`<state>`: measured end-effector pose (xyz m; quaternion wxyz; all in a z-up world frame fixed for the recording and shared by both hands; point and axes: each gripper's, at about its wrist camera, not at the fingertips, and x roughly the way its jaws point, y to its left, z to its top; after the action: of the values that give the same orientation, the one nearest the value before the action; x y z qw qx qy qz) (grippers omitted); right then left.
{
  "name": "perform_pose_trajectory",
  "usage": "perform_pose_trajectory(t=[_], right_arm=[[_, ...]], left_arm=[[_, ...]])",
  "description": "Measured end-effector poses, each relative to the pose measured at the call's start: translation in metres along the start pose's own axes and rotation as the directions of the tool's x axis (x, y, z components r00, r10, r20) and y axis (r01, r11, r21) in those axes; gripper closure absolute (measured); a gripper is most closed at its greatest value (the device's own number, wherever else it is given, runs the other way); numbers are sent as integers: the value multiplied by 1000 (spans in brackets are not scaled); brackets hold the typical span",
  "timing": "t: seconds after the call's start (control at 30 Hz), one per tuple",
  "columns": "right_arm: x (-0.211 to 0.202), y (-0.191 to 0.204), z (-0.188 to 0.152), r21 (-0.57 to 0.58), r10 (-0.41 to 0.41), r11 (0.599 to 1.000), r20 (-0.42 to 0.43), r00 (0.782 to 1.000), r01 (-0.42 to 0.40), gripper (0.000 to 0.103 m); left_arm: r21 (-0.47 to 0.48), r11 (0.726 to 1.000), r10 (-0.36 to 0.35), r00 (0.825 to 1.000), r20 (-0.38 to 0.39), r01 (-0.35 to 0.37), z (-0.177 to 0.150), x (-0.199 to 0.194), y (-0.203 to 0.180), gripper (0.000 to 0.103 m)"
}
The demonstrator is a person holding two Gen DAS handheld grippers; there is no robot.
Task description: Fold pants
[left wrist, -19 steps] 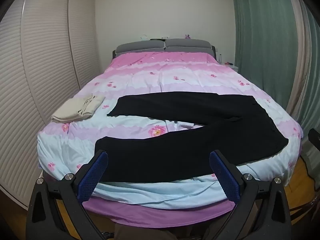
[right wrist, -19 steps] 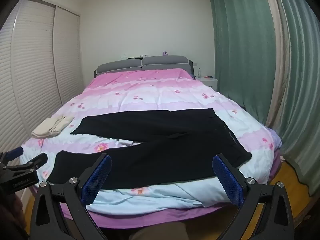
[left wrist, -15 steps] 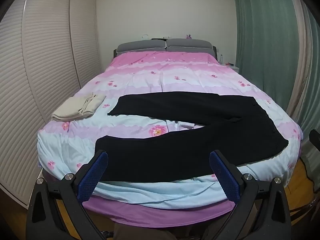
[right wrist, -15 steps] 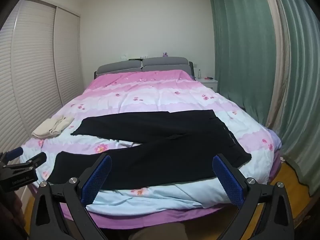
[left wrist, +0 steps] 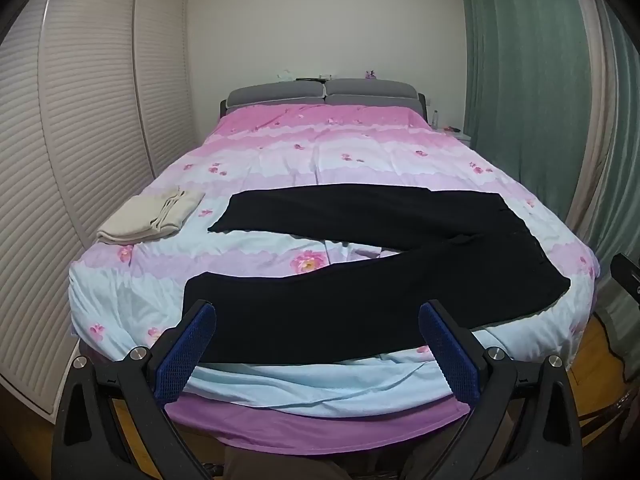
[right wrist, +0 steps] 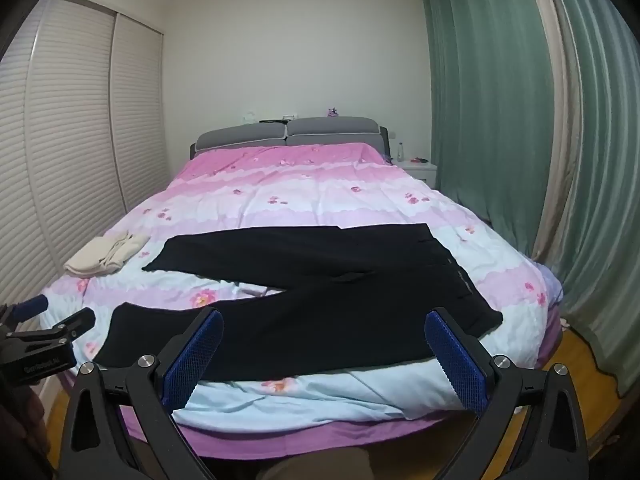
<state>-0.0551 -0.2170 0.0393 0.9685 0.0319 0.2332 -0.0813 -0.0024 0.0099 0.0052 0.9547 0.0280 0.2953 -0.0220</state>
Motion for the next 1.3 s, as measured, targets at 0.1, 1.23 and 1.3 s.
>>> perform_pose_trajectory(t=[0.1, 1.23, 1.3], right_arm=[[1, -1, 0, 0, 2, 1000, -4, 1000, -2, 1], [22, -6, 0, 6, -5, 1000, -17, 1000, 5, 1], [24, -5, 2, 5, -6, 1000, -18, 1000, 6, 1]], left_arm=[[4, 1000, 3, 1000, -1, -3, 0, 0, -3, 0], [27, 1000, 13, 1000, -18, -13, 7, 23, 2, 0], [27, 1000, 12, 1000, -19, -11, 8, 26, 3, 0]])
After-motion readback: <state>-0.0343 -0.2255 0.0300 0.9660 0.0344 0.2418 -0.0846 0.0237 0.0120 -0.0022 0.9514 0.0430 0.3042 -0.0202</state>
